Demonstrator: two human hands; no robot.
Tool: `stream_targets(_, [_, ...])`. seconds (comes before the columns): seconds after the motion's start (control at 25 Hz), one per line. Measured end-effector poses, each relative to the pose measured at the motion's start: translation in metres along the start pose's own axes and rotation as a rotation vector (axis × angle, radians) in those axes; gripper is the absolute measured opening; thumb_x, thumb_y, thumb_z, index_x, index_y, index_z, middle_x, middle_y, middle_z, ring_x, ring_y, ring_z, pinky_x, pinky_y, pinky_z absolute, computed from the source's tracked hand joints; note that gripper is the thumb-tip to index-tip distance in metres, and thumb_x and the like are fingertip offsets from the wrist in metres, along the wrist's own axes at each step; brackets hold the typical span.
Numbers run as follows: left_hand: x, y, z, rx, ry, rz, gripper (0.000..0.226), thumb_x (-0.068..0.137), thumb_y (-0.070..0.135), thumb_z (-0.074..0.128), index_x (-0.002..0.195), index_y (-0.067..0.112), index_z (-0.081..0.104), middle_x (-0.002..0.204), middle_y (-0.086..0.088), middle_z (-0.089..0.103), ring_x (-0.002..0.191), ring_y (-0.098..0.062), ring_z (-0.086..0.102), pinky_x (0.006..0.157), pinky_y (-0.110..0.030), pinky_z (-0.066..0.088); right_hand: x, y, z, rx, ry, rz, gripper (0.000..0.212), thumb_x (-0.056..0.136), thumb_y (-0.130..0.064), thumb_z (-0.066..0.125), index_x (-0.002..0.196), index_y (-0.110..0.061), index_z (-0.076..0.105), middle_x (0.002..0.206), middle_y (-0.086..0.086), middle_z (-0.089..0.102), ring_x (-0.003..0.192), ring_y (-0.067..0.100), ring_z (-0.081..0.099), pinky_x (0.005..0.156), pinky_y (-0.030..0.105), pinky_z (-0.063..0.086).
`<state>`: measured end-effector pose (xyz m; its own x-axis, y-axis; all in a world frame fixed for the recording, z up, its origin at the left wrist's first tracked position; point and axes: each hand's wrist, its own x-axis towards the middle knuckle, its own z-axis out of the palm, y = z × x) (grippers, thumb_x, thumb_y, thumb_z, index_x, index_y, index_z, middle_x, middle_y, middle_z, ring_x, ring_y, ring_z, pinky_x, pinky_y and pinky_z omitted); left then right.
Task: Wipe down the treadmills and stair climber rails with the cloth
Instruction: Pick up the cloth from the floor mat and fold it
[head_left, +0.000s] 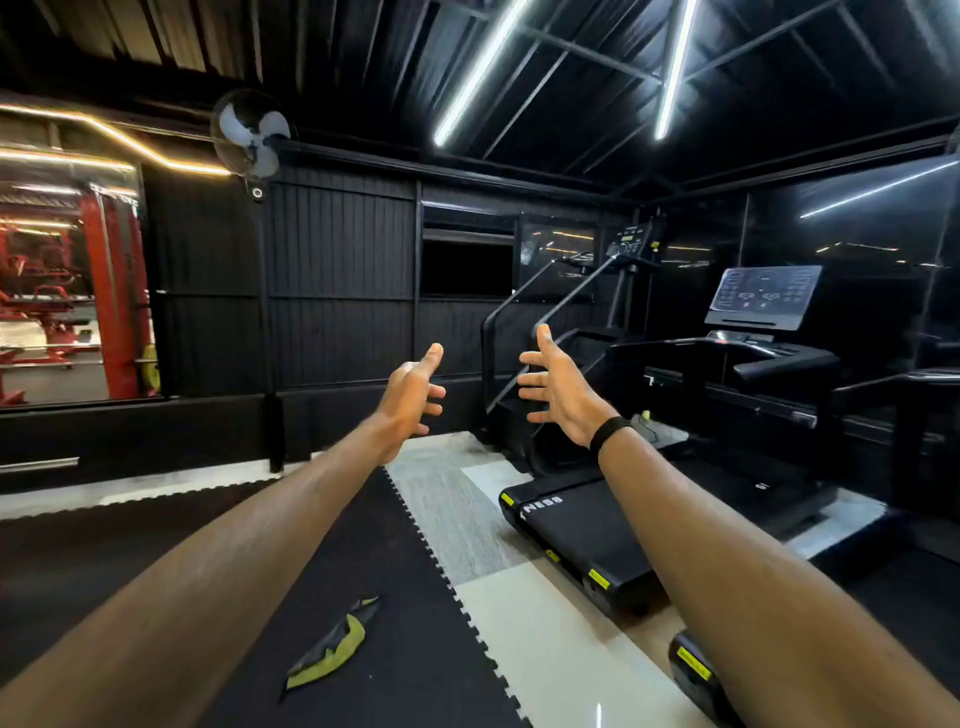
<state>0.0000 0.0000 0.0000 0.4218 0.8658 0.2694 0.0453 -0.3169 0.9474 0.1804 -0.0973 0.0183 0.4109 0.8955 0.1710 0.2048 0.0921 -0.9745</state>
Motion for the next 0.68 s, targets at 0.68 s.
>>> stream_targets(0.68, [0.233, -0.074, -0.097, 0.007, 0.087, 0.044, 0.065, 0.101, 0.060, 0.035, 0.141, 0.011, 0.045, 0.120, -0.011, 0.063, 0.102, -0.023, 0.064, 0.085, -0.045, 0.051, 0.263, 0.028, 0.121, -0.031, -0.101, -0.028, 0.077, 0.098, -0.071, 0.024, 0.146, -0.015, 0.047, 0.143, 0.018, 0.053, 0.126, 0.032, 0.055, 0.108, 0.055, 0.043])
